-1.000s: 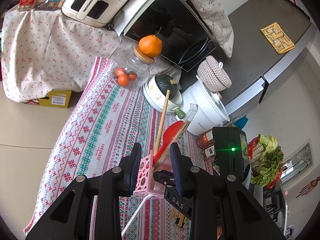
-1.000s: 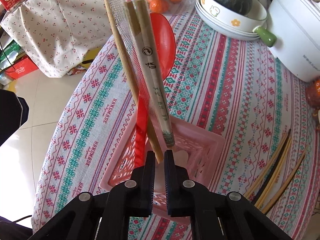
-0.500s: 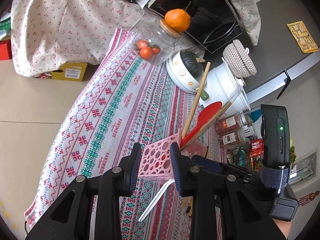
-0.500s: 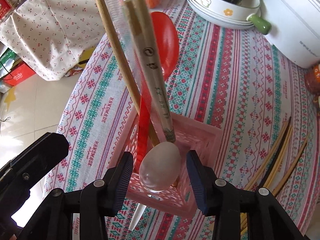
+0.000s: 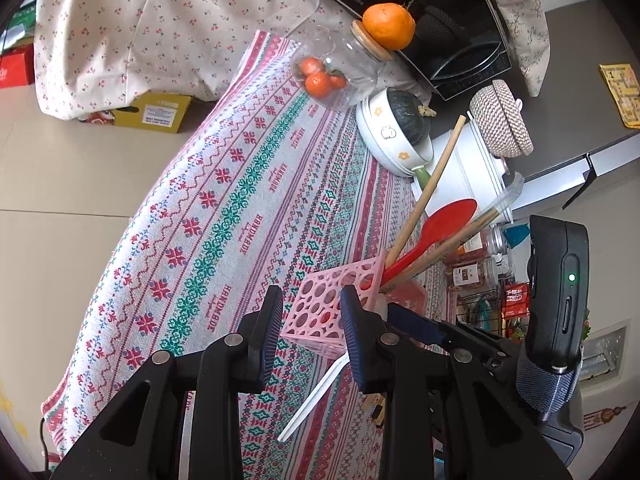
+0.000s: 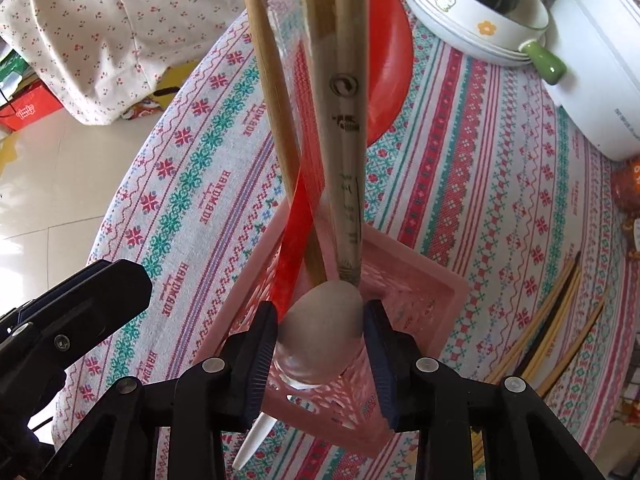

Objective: Organize utensils
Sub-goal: 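Lower the white spoon handle-first into the pink basket with the right tool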

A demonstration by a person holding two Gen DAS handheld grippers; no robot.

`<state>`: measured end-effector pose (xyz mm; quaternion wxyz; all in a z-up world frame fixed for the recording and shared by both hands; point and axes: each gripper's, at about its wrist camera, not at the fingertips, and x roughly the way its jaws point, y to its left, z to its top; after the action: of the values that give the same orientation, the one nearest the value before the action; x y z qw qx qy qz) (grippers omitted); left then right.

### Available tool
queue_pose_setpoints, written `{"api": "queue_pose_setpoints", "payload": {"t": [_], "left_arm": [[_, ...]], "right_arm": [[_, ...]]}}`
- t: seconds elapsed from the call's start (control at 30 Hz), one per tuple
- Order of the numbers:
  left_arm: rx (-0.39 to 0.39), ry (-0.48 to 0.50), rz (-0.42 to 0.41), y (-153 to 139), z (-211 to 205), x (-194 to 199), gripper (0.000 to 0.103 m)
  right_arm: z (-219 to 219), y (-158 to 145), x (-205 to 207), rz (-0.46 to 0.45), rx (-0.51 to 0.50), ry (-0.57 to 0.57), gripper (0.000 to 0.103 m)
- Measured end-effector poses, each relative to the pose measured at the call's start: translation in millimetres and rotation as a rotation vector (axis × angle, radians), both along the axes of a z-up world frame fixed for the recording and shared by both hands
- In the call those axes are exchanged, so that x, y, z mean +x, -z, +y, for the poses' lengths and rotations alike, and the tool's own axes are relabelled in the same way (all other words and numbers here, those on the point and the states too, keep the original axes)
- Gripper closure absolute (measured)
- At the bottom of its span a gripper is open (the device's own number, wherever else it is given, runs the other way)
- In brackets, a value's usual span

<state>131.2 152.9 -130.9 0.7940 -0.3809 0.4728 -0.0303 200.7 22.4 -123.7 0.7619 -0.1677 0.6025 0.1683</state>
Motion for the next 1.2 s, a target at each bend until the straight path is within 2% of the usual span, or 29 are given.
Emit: {"api": "queue_pose_setpoints", "payload": {"t": [0.17, 0.37, 0.5, 0.73, 0.93, 0.97, 1.07, 1.13, 1.2], "left_arm": [[-0.002, 0.009, -0.009, 0.0, -2.9, 0.9, 0.071], [-0.053, 0.022, -0.008, 4.3, -4.9, 3.7, 0.071], [-0.053, 0.012, -0.001, 6.7, -2.3, 3.0, 0.071], [-0.057, 0.031, -0.012, 5.5, -6.7, 4.3, 0.071], [-0.105, 0.067, -0.044, 4.3, -14.6, 6.7, 0.071], [-0.112, 0.071, -0.050, 3.5, -15.8, 6.8, 0.071], [-0.094, 0.086, -0.058, 1.7, -20.6, 7.4, 0.071], [-0.086, 0.091, -0.046, 3.9, -23.4, 8.4, 0.071], [-0.094, 0.089, -0.038, 6.9, -23.6, 9.2, 0.071]], "right_arm": [[-5.3, -7.1, 0.9, -0.026, 0.038, 0.013, 0.070], [-11.5, -19.7, -1.8, -0.084, 0.107, 0.035, 0.094], [-16.0, -21.6, -0.4, -0.082, 0.149, 0.032, 0.098], [-31.3, -18.5, 6.8, -0.001, 0.255, 0.019, 0.093], [-34.4, -16.4, 13.3, 0.054, 0.281, 0.021, 0.090], [-36.3, -16.8, 14.9, 0.064, 0.287, 0.030, 0.086], [-40.8, -14.7, 14.4, 0.070, 0.295, 0.038, 0.062], [-39.5, -9.1, 12.5, 0.072, 0.281, 0.025, 0.062], [-39.8, -7.2, 13.3, 0.068, 0.287, 0.032, 0.070]]}}
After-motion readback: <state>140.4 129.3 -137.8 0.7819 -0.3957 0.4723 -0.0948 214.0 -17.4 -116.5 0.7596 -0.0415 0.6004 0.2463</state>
